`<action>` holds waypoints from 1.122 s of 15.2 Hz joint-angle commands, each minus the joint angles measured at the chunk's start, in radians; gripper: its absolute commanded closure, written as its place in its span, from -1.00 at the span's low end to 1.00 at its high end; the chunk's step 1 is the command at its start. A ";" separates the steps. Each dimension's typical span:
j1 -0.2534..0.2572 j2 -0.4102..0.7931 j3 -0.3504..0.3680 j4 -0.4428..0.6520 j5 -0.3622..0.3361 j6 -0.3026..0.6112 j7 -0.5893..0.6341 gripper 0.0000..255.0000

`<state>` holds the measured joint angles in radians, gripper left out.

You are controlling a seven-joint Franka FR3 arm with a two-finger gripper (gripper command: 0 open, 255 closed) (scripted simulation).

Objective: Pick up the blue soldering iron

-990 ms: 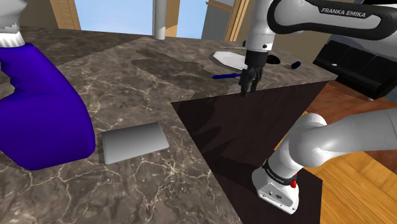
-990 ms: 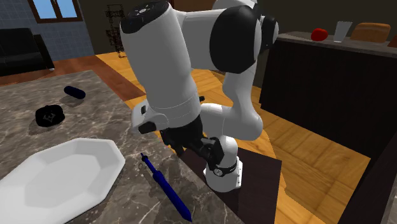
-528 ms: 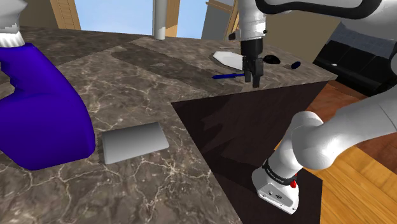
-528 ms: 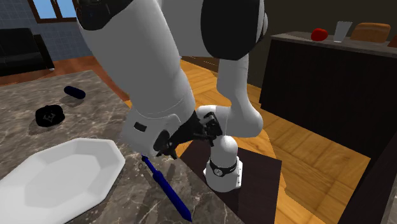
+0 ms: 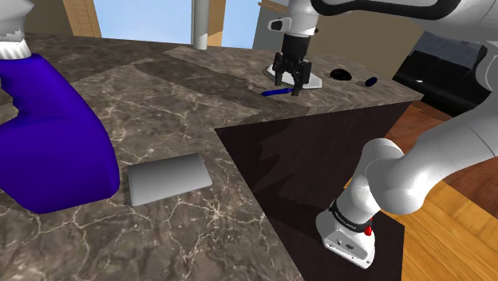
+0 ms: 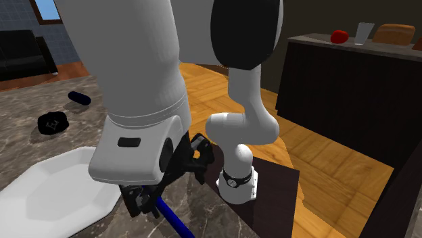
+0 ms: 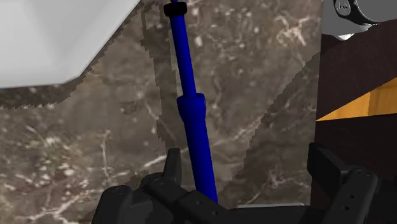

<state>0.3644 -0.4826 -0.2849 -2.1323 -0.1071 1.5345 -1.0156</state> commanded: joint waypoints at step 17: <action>0.001 0.002 -0.002 -0.005 -0.001 0.009 -0.005 1.00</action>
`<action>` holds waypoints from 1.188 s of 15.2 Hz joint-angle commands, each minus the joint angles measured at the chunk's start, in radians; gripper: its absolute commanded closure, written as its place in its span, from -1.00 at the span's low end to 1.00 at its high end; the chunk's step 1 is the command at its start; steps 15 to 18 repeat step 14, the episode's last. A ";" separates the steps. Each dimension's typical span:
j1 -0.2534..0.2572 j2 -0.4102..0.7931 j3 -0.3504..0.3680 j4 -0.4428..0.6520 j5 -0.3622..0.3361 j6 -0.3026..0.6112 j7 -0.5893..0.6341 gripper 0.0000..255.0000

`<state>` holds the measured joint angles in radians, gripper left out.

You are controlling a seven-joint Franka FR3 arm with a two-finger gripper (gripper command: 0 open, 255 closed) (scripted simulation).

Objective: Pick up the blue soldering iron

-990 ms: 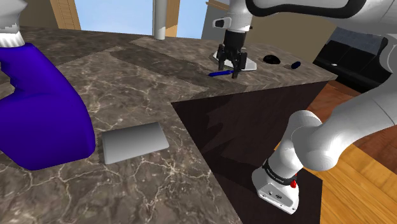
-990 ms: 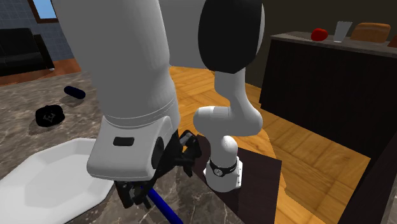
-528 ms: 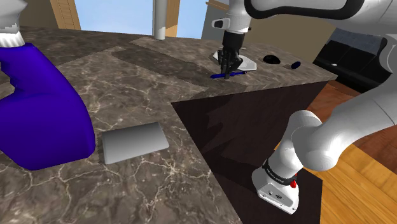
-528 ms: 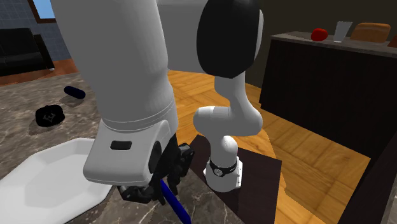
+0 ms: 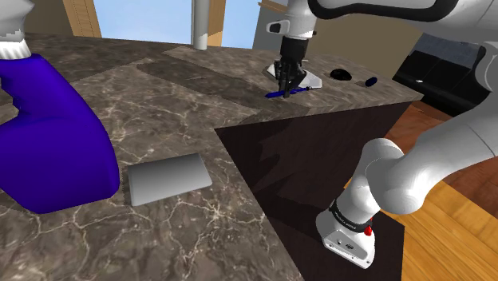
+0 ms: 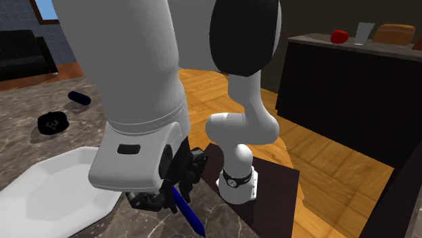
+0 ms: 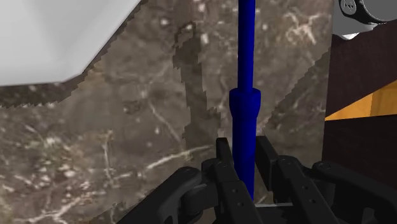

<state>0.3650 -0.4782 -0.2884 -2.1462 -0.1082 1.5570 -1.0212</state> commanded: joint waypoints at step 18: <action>0.008 0.035 0.010 0.205 0.013 -0.173 -0.005 1.00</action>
